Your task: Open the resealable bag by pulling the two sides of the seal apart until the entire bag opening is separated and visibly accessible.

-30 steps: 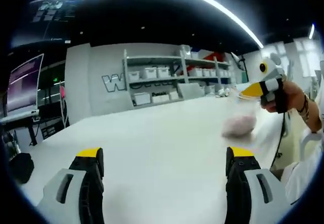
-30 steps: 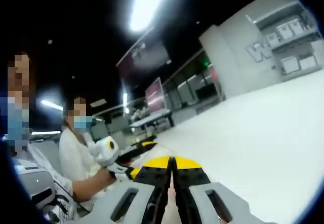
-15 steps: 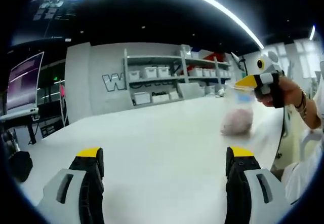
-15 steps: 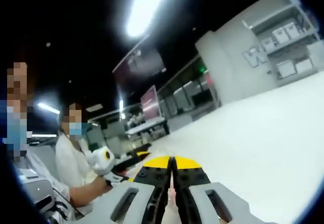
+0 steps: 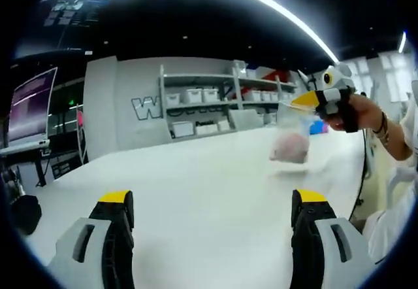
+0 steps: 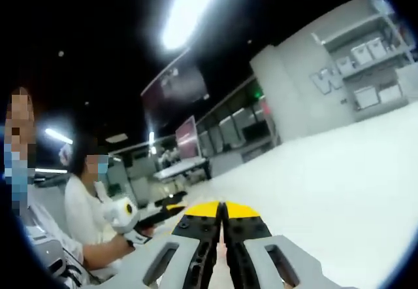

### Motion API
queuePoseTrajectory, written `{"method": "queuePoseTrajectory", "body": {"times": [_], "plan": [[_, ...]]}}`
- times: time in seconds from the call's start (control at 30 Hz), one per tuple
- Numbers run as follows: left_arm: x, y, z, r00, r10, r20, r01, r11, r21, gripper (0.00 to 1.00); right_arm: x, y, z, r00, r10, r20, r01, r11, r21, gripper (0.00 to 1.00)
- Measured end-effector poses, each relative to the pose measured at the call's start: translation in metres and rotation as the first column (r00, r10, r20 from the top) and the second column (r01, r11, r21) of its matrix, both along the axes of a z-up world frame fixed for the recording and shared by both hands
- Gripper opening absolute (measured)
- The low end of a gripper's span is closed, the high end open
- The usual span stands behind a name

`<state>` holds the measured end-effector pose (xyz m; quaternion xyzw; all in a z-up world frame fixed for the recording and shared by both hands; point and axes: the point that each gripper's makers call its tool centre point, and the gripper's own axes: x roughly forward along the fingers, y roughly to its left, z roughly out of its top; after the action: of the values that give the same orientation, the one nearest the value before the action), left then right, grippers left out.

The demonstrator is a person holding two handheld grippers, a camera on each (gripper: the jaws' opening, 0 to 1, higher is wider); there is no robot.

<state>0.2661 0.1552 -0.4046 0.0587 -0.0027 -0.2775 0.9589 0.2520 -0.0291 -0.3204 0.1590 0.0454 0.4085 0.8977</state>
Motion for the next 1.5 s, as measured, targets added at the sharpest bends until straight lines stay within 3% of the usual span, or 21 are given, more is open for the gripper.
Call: {"method": "queuePoseTrajectory", "body": {"times": [0.77, 1.1, 1.5], "plan": [[0.001, 0.001, -0.001, 1.0, -0.005, 0.006, 0.005, 1.0, -0.009, 1.0, 0.089, -0.021, -0.002, 0.991, -0.109, -0.071, 0.106, 0.993, -0.043, 0.0], [0.0, 0.001, -0.002, 1.0, -0.007, 0.008, 0.008, 1.0, -0.007, 1.0, 0.124, -0.028, 0.002, 0.984, -0.167, -0.06, 0.162, 0.983, -0.082, 0.0], [0.0, 0.0, -0.004, 1.0, -0.006, 0.014, 0.006, 1.0, 0.001, 1.0, 0.166, -0.036, -0.008, 0.971, -0.226, -0.08, 0.217, 0.97, -0.114, 0.0]]}}
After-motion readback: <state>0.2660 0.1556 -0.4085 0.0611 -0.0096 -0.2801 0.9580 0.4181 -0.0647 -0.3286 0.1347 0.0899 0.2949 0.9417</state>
